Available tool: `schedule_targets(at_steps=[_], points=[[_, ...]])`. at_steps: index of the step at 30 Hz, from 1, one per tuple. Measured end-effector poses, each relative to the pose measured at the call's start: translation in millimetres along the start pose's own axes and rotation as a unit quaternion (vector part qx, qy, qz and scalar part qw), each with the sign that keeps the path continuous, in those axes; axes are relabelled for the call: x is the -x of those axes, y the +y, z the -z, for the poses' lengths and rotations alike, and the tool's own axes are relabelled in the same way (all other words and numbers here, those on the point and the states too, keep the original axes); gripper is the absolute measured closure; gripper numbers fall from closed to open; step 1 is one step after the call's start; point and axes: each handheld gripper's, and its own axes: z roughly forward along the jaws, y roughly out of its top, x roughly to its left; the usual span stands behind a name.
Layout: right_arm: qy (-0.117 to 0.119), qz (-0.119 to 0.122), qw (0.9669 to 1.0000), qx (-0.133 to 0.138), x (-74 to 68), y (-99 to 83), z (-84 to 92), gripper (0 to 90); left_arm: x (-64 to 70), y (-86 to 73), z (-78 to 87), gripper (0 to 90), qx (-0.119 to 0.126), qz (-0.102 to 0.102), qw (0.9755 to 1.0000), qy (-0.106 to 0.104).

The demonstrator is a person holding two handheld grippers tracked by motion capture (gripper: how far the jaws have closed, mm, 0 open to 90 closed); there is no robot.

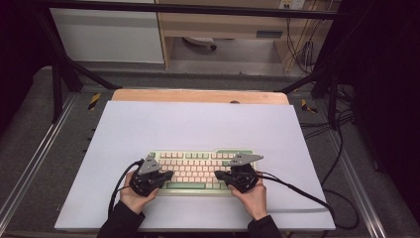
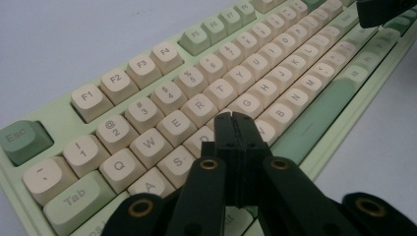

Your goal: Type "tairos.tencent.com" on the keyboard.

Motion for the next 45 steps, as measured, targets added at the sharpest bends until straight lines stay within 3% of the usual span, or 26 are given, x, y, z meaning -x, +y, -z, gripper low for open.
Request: schedule_targets(at_steps=[21, 45], points=[[-0.002, 0.001, 1.0000, 0.005, 0.3, 1.1, 2.6, 90.0, 4.2, -3.1, -8.0, 89.9, -0.010, -0.008, 0.9999, -0.008], [0.000, -0.008, 0.9999, 0.011, -0.1, 3.5, 2.5, 90.0, -11.6, -12.6, 19.9, 89.9, 0.004, 0.005, 1.0000, -0.001]])
